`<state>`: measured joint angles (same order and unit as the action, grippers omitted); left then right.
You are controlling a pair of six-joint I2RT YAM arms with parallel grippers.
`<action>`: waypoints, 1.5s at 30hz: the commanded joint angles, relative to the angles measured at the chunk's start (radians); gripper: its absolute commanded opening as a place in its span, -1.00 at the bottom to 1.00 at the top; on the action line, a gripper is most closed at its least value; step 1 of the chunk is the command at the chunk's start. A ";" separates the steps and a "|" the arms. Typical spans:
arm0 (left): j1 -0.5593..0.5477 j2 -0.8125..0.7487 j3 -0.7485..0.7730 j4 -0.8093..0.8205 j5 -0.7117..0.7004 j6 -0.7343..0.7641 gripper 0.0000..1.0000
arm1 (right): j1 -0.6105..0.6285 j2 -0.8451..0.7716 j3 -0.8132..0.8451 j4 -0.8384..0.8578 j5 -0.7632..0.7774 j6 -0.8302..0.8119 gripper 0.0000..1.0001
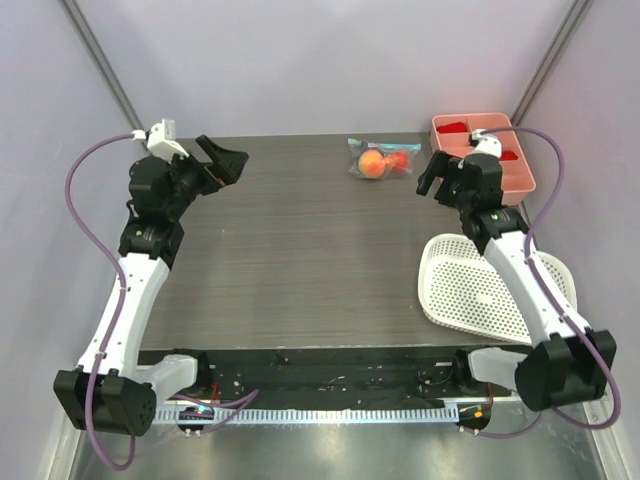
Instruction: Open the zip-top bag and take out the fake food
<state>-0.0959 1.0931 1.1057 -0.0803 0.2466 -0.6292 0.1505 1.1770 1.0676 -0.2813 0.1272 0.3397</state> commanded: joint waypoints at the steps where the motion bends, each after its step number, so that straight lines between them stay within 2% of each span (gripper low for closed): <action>1: 0.001 0.034 0.043 -0.007 0.089 -0.029 0.99 | 0.001 0.113 0.112 -0.036 0.048 -0.024 0.99; 6: -0.005 0.076 -0.010 0.062 0.134 -0.073 1.00 | 0.009 0.223 0.143 0.077 -0.027 -0.056 0.99; 9: -0.025 0.093 -0.036 0.076 0.160 -0.086 0.99 | 0.027 0.369 0.234 0.105 -0.038 -0.070 0.99; 16: -0.080 0.113 -0.043 0.076 0.201 -0.107 0.96 | 0.035 0.688 0.535 0.108 -0.034 -0.064 0.99; 23: -0.151 0.139 -0.029 0.068 0.224 -0.109 0.95 | 0.037 1.005 0.859 0.096 -0.034 -0.159 0.99; 28: -0.194 0.119 -0.052 0.062 0.218 -0.109 0.94 | 0.040 1.246 1.168 0.033 -0.093 -0.241 0.99; 31: -0.212 0.117 -0.050 0.050 0.215 -0.101 0.94 | 0.047 1.309 1.270 -0.024 -0.113 -0.243 0.99; 36: -0.226 0.151 -0.021 0.050 0.221 -0.107 0.94 | 0.101 1.270 1.178 -0.025 -0.148 -0.228 0.99; 39: -0.240 0.168 -0.009 0.057 0.221 -0.119 0.93 | 0.130 1.195 1.053 -0.022 -0.166 -0.188 0.97; 45: -0.268 0.212 -0.018 0.108 0.204 -0.144 0.93 | 0.213 0.979 0.647 0.049 -0.219 -0.116 0.89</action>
<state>-0.3458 1.2778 1.0599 -0.0360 0.4458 -0.7498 0.3027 2.3341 1.9320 -0.2497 -0.0216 0.1669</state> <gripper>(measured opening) 0.967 0.965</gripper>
